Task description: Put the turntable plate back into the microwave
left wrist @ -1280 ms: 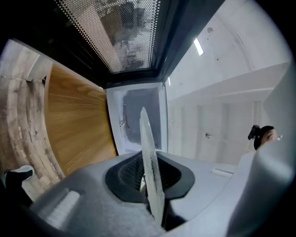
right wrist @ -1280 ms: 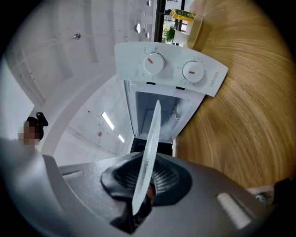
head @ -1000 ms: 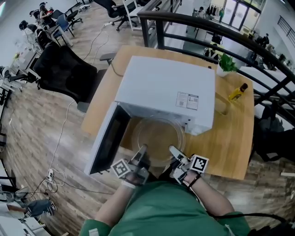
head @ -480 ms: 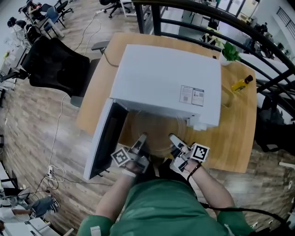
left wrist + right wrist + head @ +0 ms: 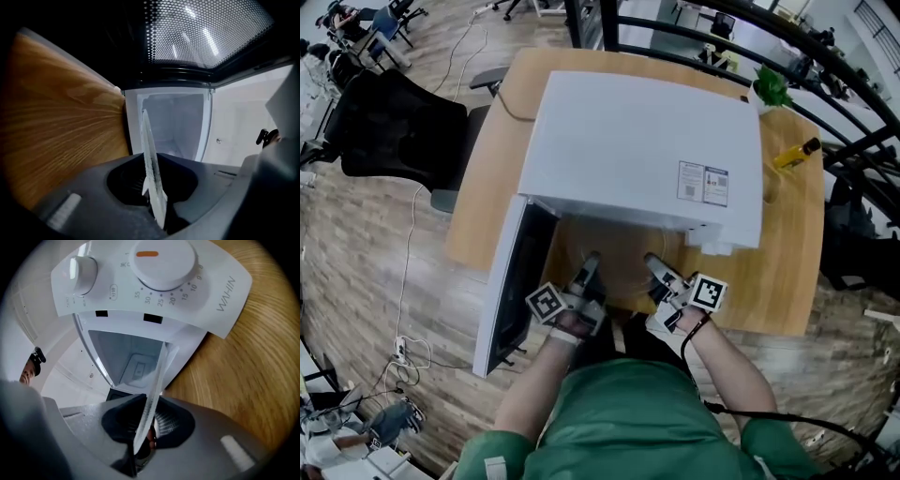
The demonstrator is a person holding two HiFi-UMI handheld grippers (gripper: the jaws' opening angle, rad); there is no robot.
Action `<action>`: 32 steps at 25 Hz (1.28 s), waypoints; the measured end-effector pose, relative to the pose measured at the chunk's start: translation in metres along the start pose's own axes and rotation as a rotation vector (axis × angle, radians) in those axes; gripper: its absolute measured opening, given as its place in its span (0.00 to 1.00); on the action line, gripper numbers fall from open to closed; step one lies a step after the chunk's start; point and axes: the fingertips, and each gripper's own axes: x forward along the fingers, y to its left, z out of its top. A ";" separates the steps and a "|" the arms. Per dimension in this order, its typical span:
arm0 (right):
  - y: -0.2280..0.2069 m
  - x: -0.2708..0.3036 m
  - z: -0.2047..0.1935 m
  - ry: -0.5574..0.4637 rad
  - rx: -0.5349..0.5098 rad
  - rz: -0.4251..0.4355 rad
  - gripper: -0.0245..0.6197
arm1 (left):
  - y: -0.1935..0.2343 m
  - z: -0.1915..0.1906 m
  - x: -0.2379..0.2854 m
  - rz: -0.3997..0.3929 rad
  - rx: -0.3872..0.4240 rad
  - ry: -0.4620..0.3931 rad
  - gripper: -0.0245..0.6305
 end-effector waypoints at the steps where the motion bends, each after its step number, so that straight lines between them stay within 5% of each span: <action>1: -0.002 0.002 0.000 0.000 0.000 -0.002 0.13 | 0.002 0.001 0.001 0.000 0.002 0.003 0.10; 9: -0.014 0.008 -0.002 -0.029 0.014 -0.049 0.13 | 0.006 0.007 0.008 0.020 -0.037 -0.004 0.09; 12: -0.012 0.012 -0.001 -0.034 0.015 -0.059 0.24 | 0.010 0.010 0.010 0.037 -0.071 -0.034 0.09; 17: -0.007 0.018 -0.001 -0.044 0.020 -0.059 0.27 | 0.010 0.020 0.016 0.042 -0.081 -0.056 0.09; 25: 0.009 0.034 -0.043 0.023 0.067 -0.016 0.26 | 0.013 0.033 0.032 0.049 -0.091 -0.088 0.09; 32: -0.009 0.035 -0.064 0.043 0.110 -0.176 0.16 | 0.018 0.038 0.042 0.059 -0.093 -0.103 0.09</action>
